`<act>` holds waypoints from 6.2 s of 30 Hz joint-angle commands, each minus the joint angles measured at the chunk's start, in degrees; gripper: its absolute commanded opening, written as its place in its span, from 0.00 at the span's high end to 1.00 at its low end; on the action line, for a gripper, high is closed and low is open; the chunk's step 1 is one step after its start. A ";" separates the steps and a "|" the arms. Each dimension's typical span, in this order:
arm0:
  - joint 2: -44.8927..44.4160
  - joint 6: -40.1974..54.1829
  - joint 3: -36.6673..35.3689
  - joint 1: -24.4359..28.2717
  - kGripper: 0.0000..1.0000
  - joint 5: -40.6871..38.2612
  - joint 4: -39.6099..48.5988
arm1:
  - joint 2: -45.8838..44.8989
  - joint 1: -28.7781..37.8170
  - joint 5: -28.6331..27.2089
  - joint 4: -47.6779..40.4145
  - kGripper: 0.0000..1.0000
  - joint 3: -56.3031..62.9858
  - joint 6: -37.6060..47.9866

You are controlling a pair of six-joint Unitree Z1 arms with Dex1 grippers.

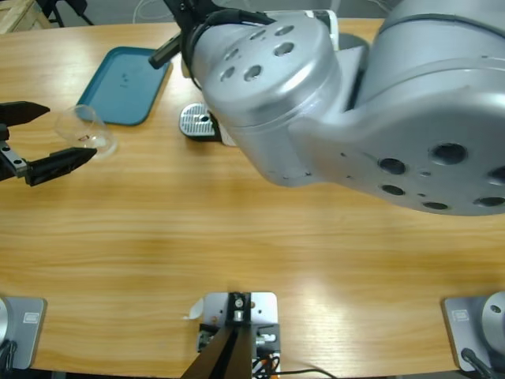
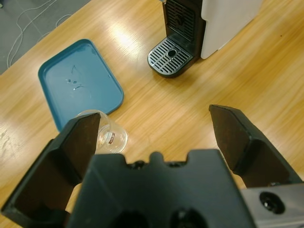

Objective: Pour coffee

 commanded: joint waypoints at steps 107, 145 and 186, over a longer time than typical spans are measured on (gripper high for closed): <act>25.03 -8.32 -1.82 5.94 0.69 -14.43 -23.82 | -51.09 -19.59 36.65 43.08 0.01 28.93 7.80; 43.79 2.95 -11.80 12.43 0.68 -21.76 -24.43 | -50.57 -23.62 37.90 41.41 0.02 29.30 5.53; 33.70 3.44 -7.74 12.36 0.00 -22.27 -19.77 | -49.35 -23.97 38.45 39.74 0.02 29.74 4.83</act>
